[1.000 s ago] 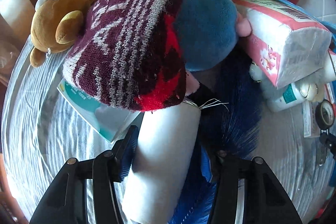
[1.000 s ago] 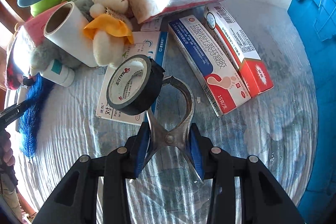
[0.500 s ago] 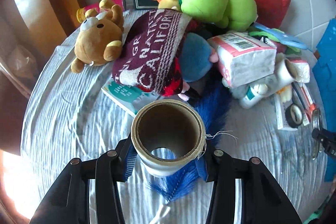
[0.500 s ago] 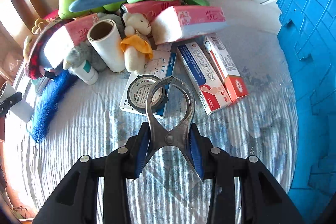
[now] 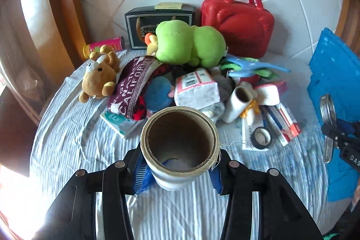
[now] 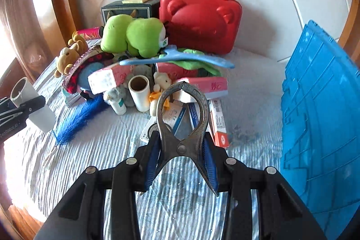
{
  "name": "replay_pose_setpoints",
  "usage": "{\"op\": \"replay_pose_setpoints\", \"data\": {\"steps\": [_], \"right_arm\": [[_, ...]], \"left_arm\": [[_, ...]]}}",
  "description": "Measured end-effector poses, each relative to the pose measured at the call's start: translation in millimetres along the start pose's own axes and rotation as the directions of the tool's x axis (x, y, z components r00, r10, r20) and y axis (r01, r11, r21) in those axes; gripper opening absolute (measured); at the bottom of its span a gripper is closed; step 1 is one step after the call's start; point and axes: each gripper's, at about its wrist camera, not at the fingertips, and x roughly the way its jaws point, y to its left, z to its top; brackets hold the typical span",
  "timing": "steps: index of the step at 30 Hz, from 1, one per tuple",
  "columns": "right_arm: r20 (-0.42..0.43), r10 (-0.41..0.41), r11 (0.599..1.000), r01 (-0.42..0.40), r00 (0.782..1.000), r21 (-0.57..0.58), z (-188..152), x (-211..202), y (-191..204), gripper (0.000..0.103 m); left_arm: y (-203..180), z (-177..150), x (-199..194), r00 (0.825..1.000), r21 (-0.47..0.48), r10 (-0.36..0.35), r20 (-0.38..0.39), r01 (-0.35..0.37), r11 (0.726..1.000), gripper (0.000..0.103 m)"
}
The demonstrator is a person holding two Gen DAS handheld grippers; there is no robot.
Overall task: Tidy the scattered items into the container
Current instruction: 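Carry the lint roller with the left gripper over the blue bin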
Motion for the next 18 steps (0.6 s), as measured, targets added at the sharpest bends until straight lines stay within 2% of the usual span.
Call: {"op": "replay_pose_setpoints", "data": {"steps": [4, 9, 13, 18], "right_arm": [[0.075, -0.018, 1.0, 0.017, 0.997, 0.013, 12.0, -50.5, -16.0, 0.037], [0.134, -0.121, 0.992, 0.117, 0.984, 0.036, 7.7, -111.6, -31.1, 0.037], [0.163, -0.192, 0.981, 0.182, 0.968, 0.073, -3.8, -152.7, -51.0, 0.037], [0.223, -0.265, 0.962, 0.242, 0.938, 0.126, -28.9, -203.1, -92.2, 0.037]], "left_arm": [[-29.2, 8.5, -33.1, 0.998, 0.047, -0.032, 0.057, 0.029, 0.998, 0.046], [-67.4, 12.7, -70.4, 0.987, 0.128, -0.112, 0.115, 0.097, 0.987, 0.046], [-117.7, 11.5, -99.2, 0.974, 0.176, -0.17, 0.15, 0.143, 0.974, 0.046], [-182.2, 9.9, -135.3, 0.951, 0.237, -0.242, 0.19, 0.195, 0.952, 0.046]]}}
